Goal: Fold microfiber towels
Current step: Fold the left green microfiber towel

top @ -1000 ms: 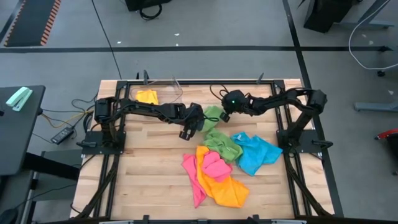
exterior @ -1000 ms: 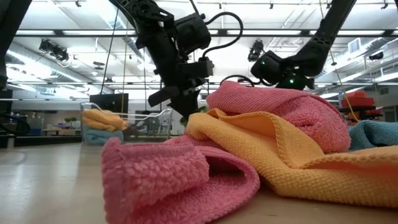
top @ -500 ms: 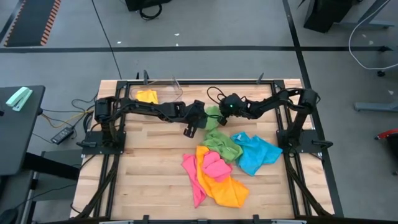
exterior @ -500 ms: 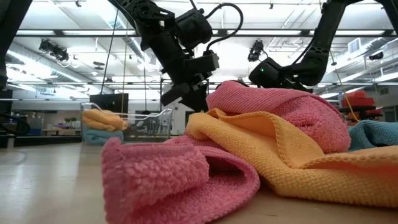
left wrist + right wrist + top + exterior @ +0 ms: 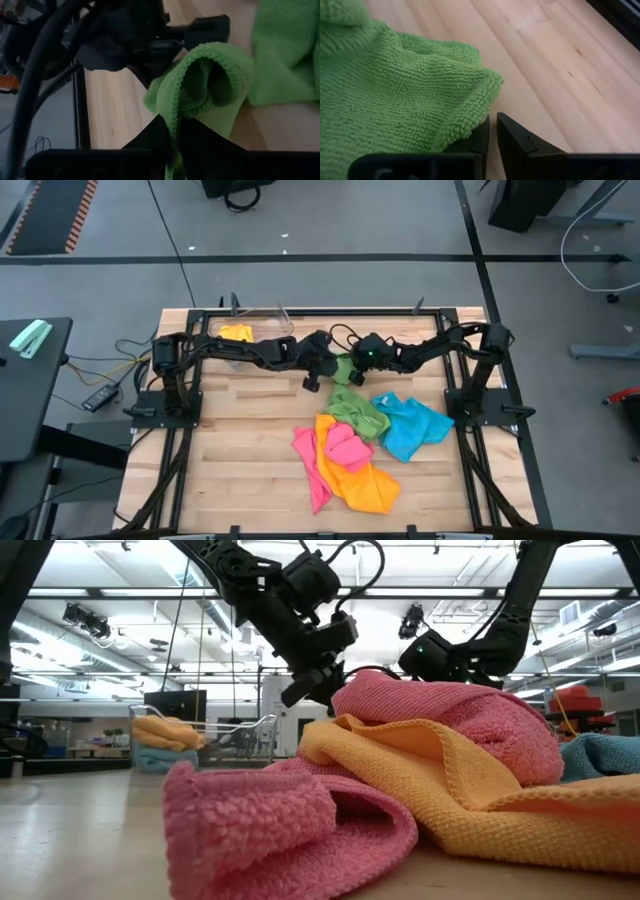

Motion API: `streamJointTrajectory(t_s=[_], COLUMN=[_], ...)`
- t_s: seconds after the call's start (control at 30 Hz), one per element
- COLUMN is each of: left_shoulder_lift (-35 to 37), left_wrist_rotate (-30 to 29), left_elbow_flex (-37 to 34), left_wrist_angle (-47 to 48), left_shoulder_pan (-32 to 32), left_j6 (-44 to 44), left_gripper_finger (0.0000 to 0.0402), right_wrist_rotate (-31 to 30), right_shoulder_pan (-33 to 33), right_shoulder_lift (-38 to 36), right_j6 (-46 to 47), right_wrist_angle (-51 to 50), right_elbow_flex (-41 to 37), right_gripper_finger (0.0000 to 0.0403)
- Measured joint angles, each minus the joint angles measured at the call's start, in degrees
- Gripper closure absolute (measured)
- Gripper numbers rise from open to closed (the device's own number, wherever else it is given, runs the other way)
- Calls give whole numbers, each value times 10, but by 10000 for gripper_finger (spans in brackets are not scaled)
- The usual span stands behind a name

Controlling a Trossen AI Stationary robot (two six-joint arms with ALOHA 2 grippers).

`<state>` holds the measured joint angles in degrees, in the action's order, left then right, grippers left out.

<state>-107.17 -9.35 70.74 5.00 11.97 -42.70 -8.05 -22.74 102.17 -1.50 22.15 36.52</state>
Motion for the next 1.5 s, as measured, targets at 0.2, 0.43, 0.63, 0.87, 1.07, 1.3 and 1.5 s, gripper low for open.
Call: streamJointTrajectory(t_s=[0.2,0.43,0.63,0.87,1.07,1.3,1.5], left_shoulder_lift=[-46,-74,-74,-74,-74,-54,-49], left_wrist_rotate=[-20,-77,-72,-52,-62,-120,-120], left_elbow_flex=[0,0,0,0,0,0,0], left_wrist_angle=[-42,-117,-116,-116,-115,-111,-110], left_shoulder_pan=[1,2,1,1,-1,-7,-6], left_j6=[-13,-30,-15,30,44,24,32], left_gripper_finger=[368,356,332,250,186,180,203], right_wrist_rotate=[2,0,-3,-4,-5,-5,-6], right_shoulder_pan=[0,9,15,15,15,15,15], right_shoulder_lift=[1,1,1,1,1,1,1], right_j6=[-13,-5,0,9,9,9,9], right_wrist_angle=[-4,-16,-16,-16,-16,-16,-16], right_elbow_flex=[4,5,4,4,4,4,4], right_gripper_finger=[357,357,357,356,356,356,356])
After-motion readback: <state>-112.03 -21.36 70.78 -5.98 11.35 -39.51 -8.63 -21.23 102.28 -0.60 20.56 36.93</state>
